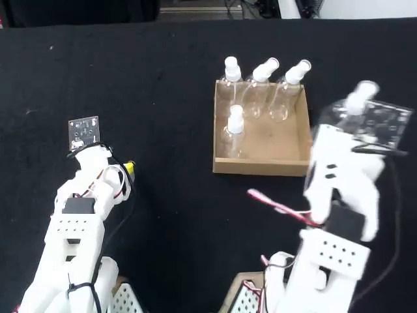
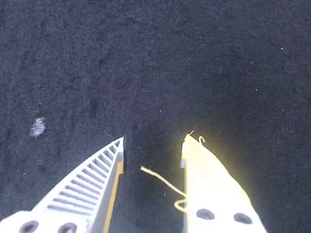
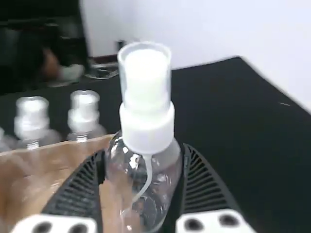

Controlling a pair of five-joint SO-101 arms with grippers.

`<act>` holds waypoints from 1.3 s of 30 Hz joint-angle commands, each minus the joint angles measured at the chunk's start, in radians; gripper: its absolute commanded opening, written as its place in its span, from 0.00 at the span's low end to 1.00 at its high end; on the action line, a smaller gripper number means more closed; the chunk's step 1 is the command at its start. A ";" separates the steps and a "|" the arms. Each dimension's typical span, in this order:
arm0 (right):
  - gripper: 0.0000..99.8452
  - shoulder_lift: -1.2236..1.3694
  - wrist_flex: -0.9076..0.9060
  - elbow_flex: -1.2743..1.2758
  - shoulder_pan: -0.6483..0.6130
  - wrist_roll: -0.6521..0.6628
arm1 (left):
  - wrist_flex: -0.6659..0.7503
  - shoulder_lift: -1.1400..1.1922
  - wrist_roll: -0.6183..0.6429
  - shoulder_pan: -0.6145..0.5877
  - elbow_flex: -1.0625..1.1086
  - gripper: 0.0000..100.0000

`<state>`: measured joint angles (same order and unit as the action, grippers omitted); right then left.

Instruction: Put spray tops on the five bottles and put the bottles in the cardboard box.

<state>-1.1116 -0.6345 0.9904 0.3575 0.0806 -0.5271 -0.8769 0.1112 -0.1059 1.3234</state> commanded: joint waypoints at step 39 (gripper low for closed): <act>0.01 0.194 0.664 0.381 -0.213 0.157 | 0.014 -0.011 0.006 0.004 -0.015 0.19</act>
<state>-0.9751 -0.0729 1.3848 0.1304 0.2309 -0.5271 -0.8769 0.1112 -0.1059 1.3234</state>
